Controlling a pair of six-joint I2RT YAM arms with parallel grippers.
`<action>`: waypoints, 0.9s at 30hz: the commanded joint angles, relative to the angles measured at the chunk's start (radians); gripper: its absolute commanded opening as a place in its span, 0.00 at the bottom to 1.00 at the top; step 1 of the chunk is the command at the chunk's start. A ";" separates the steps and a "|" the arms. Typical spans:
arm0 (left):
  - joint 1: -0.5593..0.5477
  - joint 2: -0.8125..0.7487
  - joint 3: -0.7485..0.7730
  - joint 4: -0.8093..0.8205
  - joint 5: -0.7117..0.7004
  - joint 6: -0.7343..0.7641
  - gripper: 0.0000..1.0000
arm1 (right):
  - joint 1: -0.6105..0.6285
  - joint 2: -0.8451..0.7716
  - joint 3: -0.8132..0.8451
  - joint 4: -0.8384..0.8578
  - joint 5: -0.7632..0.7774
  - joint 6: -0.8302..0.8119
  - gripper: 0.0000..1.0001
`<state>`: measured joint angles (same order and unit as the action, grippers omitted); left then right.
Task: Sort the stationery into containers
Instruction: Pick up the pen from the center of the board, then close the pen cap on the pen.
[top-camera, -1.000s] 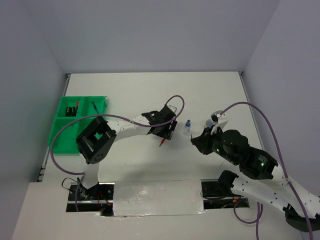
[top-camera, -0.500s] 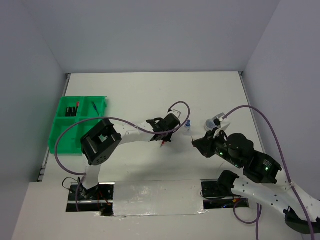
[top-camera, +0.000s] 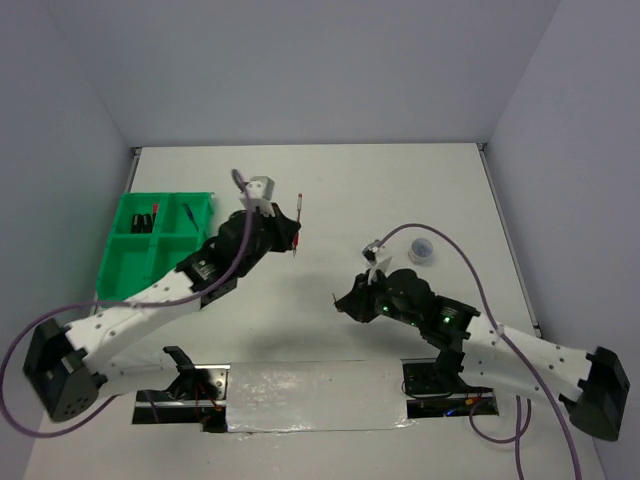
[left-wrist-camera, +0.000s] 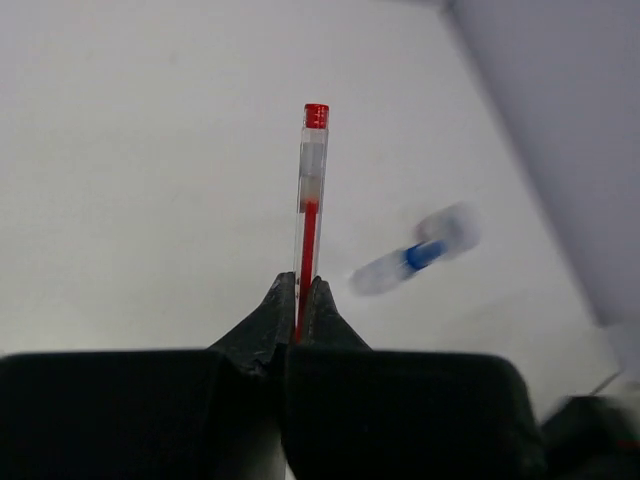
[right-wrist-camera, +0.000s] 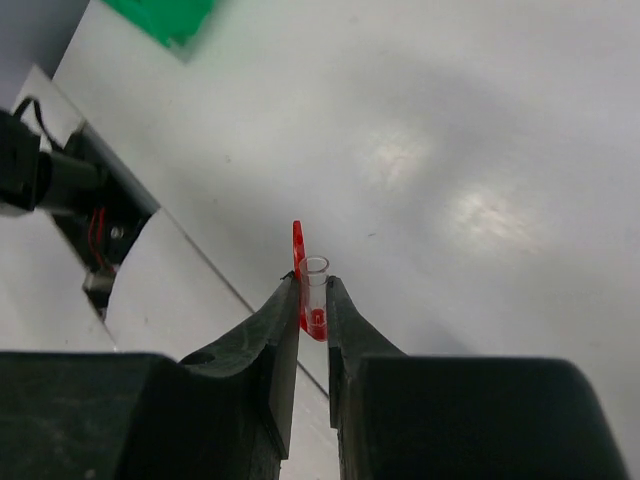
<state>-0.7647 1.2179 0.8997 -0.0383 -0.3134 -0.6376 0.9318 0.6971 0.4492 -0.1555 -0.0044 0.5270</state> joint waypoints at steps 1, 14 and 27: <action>-0.008 -0.141 -0.109 0.372 0.028 -0.034 0.00 | 0.100 0.112 0.009 0.391 -0.014 0.059 0.00; -0.021 -0.399 -0.430 0.951 0.311 -0.017 0.00 | 0.183 0.288 0.045 0.731 -0.023 -0.047 0.00; -0.022 -0.569 -0.553 1.006 0.359 -0.080 0.00 | 0.183 0.251 0.003 0.850 -0.025 -0.192 0.00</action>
<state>-0.7822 0.6716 0.3645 0.8787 0.0120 -0.6910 1.1137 0.9768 0.4522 0.5831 -0.0154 0.4091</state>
